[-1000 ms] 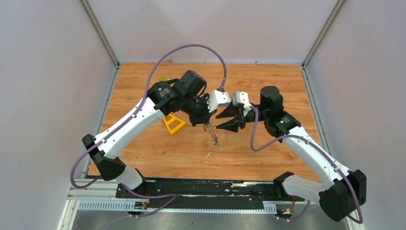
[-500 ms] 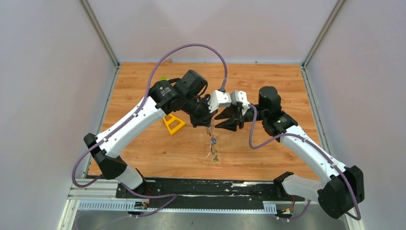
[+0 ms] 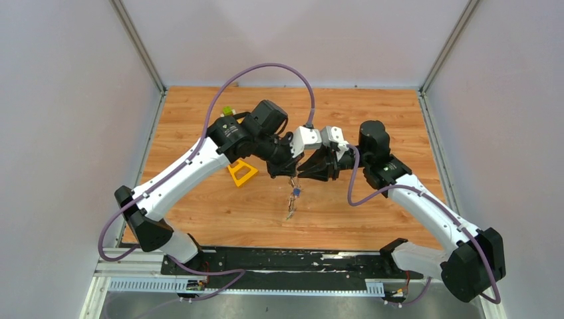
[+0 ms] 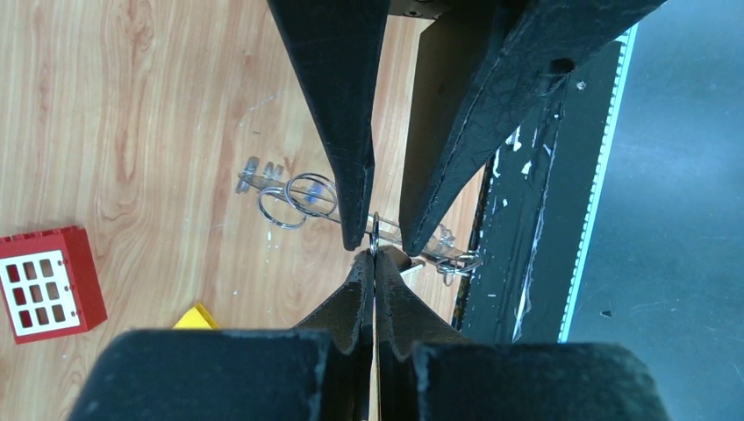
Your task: Put the keys on the keyring
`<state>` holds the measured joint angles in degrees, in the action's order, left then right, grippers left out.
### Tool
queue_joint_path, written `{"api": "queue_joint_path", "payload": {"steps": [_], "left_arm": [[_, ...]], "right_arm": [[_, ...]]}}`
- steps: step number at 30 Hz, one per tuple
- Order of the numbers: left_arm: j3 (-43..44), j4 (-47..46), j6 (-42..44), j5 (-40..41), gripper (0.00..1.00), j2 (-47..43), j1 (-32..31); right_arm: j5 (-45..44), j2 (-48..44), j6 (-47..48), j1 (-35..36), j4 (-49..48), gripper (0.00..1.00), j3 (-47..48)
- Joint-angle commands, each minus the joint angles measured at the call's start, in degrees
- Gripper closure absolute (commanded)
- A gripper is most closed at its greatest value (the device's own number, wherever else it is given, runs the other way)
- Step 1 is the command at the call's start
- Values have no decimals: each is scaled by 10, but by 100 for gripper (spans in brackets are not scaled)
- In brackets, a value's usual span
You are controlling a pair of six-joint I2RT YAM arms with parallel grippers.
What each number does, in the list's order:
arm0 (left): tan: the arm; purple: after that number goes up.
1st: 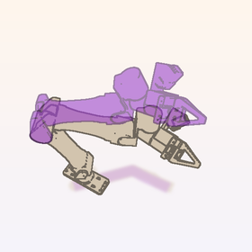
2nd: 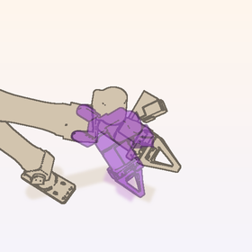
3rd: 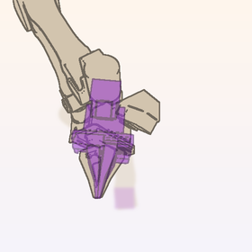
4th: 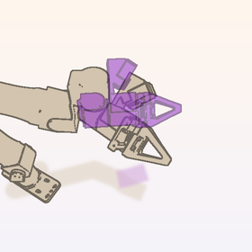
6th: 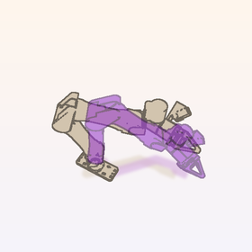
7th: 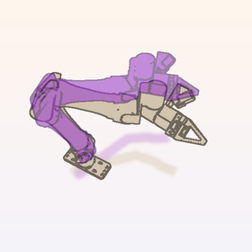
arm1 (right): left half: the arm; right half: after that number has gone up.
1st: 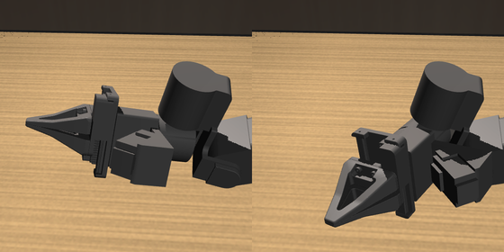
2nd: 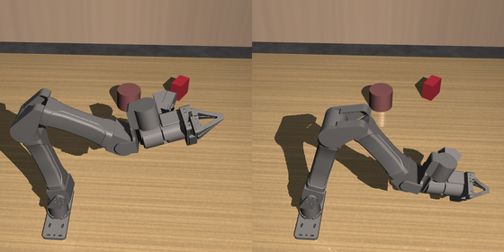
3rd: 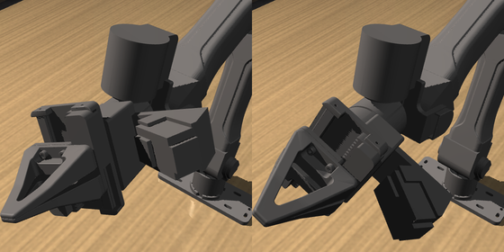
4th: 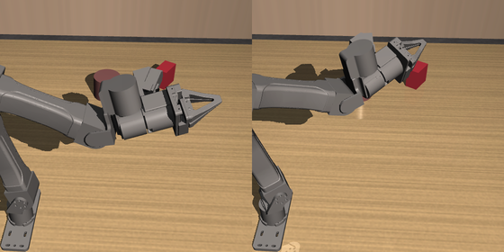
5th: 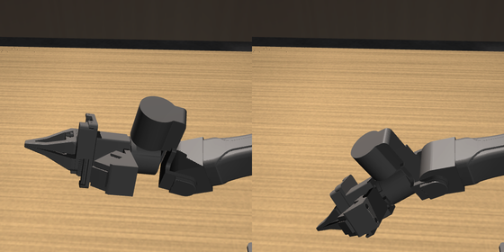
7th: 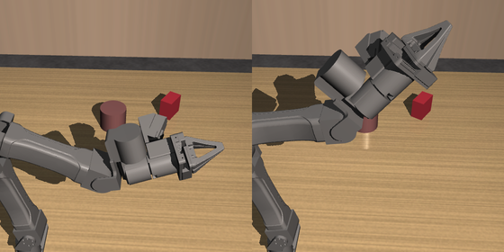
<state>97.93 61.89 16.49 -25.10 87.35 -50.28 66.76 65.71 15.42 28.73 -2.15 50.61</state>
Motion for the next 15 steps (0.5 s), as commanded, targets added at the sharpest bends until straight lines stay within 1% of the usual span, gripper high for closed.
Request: {"api": "queue_joint_path", "payload": {"steps": [1, 4, 7, 15], "left_arm": [[1, -38, -15, -21, 100, -35, -4], [-1, -43, -15, -20, 100, -38, -4], [-5, -44, -15, -21, 100, -40, -4], [-11, -45, -13, -21, 100, -40, -4]], "right_arm": [[21, 6, -10, -2, -28, 78, -1], [24, 8, -10, -2, -28, 79, -1], [23, 9, -10, -2, -27, 84, 1], [20, 7, -11, -2, -28, 85, 1]]}}
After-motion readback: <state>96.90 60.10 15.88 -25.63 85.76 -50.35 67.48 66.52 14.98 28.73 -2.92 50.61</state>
